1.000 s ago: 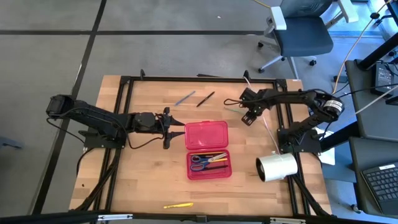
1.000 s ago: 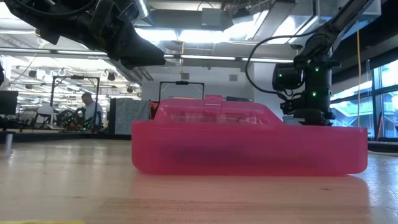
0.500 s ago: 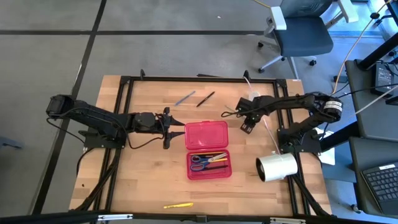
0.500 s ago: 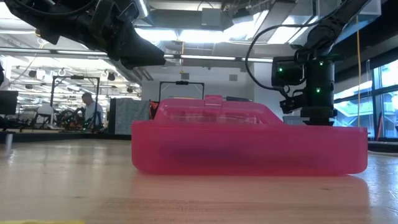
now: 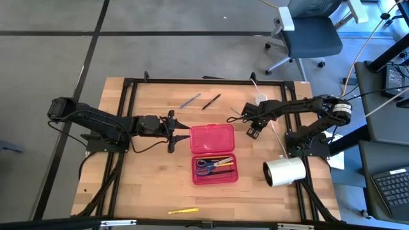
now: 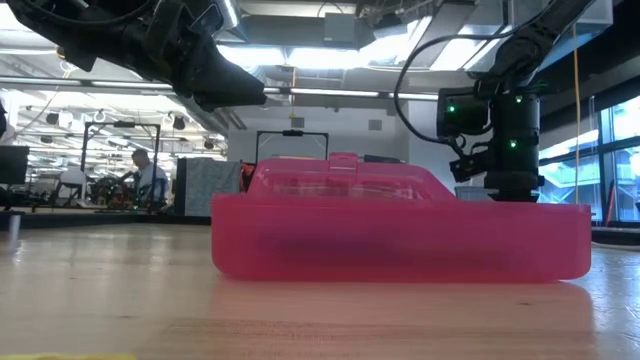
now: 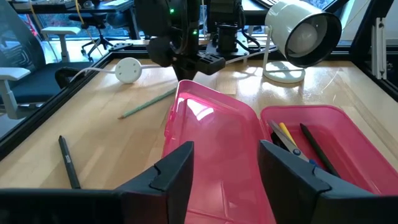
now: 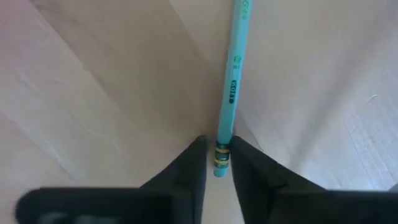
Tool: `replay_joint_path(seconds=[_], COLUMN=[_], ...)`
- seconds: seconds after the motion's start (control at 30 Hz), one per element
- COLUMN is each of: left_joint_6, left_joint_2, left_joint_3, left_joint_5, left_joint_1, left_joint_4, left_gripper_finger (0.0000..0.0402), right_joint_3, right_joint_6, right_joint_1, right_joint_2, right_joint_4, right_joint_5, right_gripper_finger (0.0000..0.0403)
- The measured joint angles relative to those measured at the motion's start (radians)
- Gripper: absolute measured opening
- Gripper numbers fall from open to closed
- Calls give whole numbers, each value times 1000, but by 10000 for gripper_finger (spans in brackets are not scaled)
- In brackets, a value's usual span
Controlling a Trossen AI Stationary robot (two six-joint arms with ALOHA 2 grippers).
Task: Pick & place school supplies into a supply box
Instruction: Put the light blue pencil into the red supply box
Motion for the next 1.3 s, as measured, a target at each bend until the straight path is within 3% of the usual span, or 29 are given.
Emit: replay_joint_path(seconds=[0.27,1.3], left_joint_6=[0,0], left_joint_2=[0,0], left_joint_3=[0,0], left_joint_5=[0,0], left_joint_1=[0,0], left_joint_4=[0,0], left_gripper_finger=[169,166], right_joint_3=[0,-2], right_joint_6=[11,32], right_joint_1=[0,19], right_joint_2=[0,-15], right_joint_4=[3,-43], right_joint_5=[8,-20], right_gripper_finger=[20,21])
